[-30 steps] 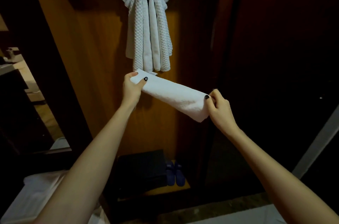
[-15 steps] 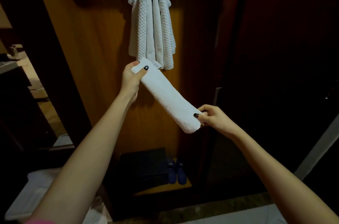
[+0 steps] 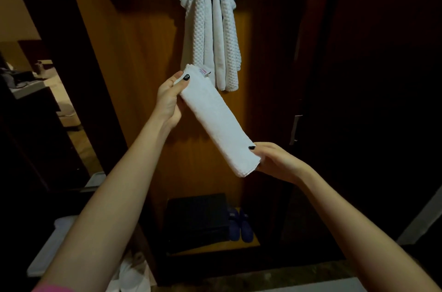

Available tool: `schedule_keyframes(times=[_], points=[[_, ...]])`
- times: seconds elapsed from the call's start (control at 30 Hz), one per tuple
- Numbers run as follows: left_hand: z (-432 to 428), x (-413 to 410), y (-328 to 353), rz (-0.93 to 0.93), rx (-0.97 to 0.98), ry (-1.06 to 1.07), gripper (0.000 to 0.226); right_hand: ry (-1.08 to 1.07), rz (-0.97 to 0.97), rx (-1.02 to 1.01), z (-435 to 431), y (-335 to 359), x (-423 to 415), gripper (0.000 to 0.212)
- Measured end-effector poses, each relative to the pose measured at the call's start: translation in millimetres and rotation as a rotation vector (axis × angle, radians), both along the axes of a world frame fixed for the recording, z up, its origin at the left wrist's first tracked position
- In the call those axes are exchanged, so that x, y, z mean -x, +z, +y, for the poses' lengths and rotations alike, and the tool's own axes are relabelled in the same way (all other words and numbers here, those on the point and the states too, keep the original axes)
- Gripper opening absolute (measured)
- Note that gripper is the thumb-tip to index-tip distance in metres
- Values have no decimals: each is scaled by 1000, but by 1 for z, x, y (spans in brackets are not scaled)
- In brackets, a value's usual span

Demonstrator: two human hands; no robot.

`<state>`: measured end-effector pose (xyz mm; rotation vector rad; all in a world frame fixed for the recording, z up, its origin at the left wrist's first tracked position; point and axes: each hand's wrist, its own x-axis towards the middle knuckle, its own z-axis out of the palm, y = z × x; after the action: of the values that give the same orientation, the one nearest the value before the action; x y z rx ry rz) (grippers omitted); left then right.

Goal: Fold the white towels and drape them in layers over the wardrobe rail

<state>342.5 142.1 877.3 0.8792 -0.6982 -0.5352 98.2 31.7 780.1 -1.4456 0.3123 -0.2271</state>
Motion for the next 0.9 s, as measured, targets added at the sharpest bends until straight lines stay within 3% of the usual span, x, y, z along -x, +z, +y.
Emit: schedule_keyframes(times=[0.17, 0.23, 0.37, 0.67, 0.8, 0.9], points=[[7, -16, -3, 16, -13, 59, 22, -69, 5, 113, -7, 14, 2, 18], [8, -19, -5, 41, -13, 102, 28, -190, 2, 227, -13, 27, 2, 22], [5, -22, -1, 59, -30, 237, 31, -454, -25, 398, -32, 60, -4, 10], [-16, -48, 49, -236, -106, 182, 54, -606, 121, 821, -91, 157, -34, 11], [-35, -69, 80, -346, -71, 198, 52, -648, -63, 854, -118, 203, -52, 7], [-50, -90, 109, -373, -32, 187, 48, -580, -309, 781, -134, 236, -68, 18]])
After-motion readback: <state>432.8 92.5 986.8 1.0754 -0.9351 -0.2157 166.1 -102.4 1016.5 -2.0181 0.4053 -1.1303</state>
